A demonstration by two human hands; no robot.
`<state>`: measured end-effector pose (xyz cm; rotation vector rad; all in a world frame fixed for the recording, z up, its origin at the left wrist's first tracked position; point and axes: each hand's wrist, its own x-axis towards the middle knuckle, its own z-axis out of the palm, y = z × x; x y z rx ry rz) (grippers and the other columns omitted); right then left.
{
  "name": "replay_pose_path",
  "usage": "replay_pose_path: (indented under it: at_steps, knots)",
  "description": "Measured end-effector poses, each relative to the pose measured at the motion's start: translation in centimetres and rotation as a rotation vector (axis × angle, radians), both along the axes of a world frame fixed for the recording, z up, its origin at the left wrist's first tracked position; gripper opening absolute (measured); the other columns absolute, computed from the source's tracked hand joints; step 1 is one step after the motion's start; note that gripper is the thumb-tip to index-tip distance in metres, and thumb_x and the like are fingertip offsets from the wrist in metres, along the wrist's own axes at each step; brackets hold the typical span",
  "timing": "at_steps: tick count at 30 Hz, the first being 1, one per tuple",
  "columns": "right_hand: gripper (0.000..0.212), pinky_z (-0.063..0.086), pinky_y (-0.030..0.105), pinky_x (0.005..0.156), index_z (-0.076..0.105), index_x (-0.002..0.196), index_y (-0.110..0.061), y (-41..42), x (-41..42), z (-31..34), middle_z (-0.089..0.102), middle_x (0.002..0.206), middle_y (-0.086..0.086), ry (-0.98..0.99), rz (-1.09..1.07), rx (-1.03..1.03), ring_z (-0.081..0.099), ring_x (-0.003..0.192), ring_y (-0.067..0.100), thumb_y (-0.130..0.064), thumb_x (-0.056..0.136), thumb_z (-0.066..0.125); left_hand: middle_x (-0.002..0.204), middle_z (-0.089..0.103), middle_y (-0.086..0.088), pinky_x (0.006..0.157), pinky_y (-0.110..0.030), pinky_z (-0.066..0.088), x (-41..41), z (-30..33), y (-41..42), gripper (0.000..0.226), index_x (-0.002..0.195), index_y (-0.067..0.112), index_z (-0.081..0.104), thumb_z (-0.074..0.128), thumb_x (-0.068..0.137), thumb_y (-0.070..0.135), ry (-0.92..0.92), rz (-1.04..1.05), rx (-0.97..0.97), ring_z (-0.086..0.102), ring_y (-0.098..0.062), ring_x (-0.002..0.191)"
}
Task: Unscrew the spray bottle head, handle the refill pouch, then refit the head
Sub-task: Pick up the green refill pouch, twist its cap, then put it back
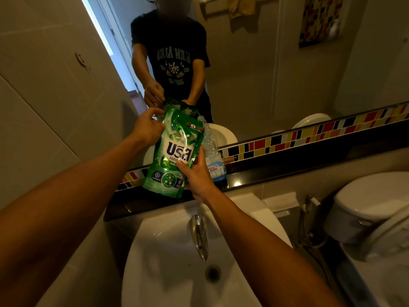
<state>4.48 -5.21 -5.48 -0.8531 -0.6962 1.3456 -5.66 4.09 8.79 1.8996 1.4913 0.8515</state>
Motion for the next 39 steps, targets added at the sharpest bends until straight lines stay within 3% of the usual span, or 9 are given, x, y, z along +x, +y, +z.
replay_pose_path:
  at_steps: [4,7,10,16,21,25,31,34,39]
  knots:
    - [0.089,0.055,0.066,0.101,0.021,0.163,-0.04,0.4,0.9,-1.2,0.061,0.148,0.005,-0.141,-0.023,-0.013,0.064,0.131,0.032,-0.008,0.097,0.071,0.076,0.058,-0.002,0.057,-0.028,0.05,-0.6,-2.0,0.0,0.033,0.129,0.01,0.053,0.058,0.097,0.004,-0.07,0.051,-0.023,0.058,-0.013,0.063]
    - [0.083,0.054,0.065,0.104,0.026,0.16,-0.034,0.7,1.5,-1.9,0.062,0.145,0.006,-0.211,-0.025,-0.014,0.063,0.131,0.032,-0.01,0.096,0.073,0.094,0.067,-0.012,0.076,-0.045,0.06,-0.9,-3.4,0.2,0.02,0.117,0.011,0.06,0.058,0.097,0.008,-0.147,0.101,-0.083,0.067,-0.024,0.082]
    - [0.076,0.054,0.064,0.104,0.03,0.153,-0.038,1.0,2.2,-2.5,0.062,0.145,0.009,-0.278,-0.009,-0.021,0.064,0.13,0.033,-0.013,0.096,0.073,0.106,0.068,-0.016,0.086,-0.05,0.059,-1.1,-4.8,0.1,0.012,0.106,0.014,0.062,0.058,0.096,0.007,-0.255,0.154,-0.131,0.069,-0.033,0.097]
    - [0.075,0.057,0.058,0.103,0.028,0.158,-0.028,1.5,3.2,-2.9,0.062,0.143,0.006,-0.476,-0.011,0.032,0.065,0.128,0.028,-0.014,0.099,0.072,0.108,0.069,-0.011,0.058,-0.029,0.055,-1.9,-7.4,-0.9,0.014,0.111,0.012,0.06,0.055,0.098,0.008,-0.45,0.238,-0.17,0.068,-0.021,0.085]
    - [0.073,0.06,0.051,0.1,0.032,0.159,-0.026,1.9,2.4,-2.7,0.068,0.137,0.007,-0.553,0.051,0.113,0.069,0.124,0.024,-0.015,0.098,0.071,0.096,0.069,-0.004,0.064,-0.033,0.06,-3.9,-8.4,-2.1,0.013,0.108,0.014,0.056,0.051,0.099,0.006,-0.666,0.308,-0.2,0.068,-0.018,0.081]
    - [0.063,0.064,0.03,0.088,0.04,0.153,-0.019,3.0,0.8,-2.1,0.071,0.121,-0.002,-0.59,0.116,0.148,0.072,0.106,0.006,-0.003,0.099,0.069,0.093,0.07,-0.002,0.062,-0.034,0.06,-6.9,-9.1,-2.6,0.014,0.098,0.02,0.056,0.051,0.099,0.007,-0.753,0.38,-0.196,0.069,-0.019,0.082]
    - [0.061,0.064,0.048,0.094,0.042,0.15,-0.021,5.3,-3.9,-1.4,0.072,0.13,0.007,-0.674,0.192,0.166,0.073,0.114,0.016,-0.006,0.098,0.07,0.098,0.069,-0.006,0.082,-0.047,0.06,-11.6,-9.6,-3.2,0.011,0.106,0.016,0.054,0.047,0.101,0.008,-0.831,0.486,-0.114,0.07,-0.026,0.091]
    - [0.069,0.06,0.055,0.1,0.037,0.156,-0.023,6.5,-6.6,-1.9,0.067,0.141,0.01,-0.707,0.214,0.174,0.068,0.126,0.025,-0.008,0.098,0.071,0.089,0.068,-0.002,0.076,-0.046,0.062,-13.8,-10.1,-3.1,0.011,0.099,0.017,0.054,0.048,0.102,0.009,-0.842,0.528,-0.074,0.072,-0.023,0.084]
    - [0.069,0.055,0.055,0.106,0.031,0.161,-0.022,8.2,-10.6,-2.8,0.059,0.15,0.012,-0.758,0.258,0.166,0.059,0.136,0.029,-0.008,0.102,0.064,0.097,0.069,-0.017,0.078,-0.062,0.058,-16.9,-11.4,-2.8,0.015,0.092,0.02,0.057,0.05,0.098,0.008,-0.772,0.572,0.029,0.07,-0.041,0.097]
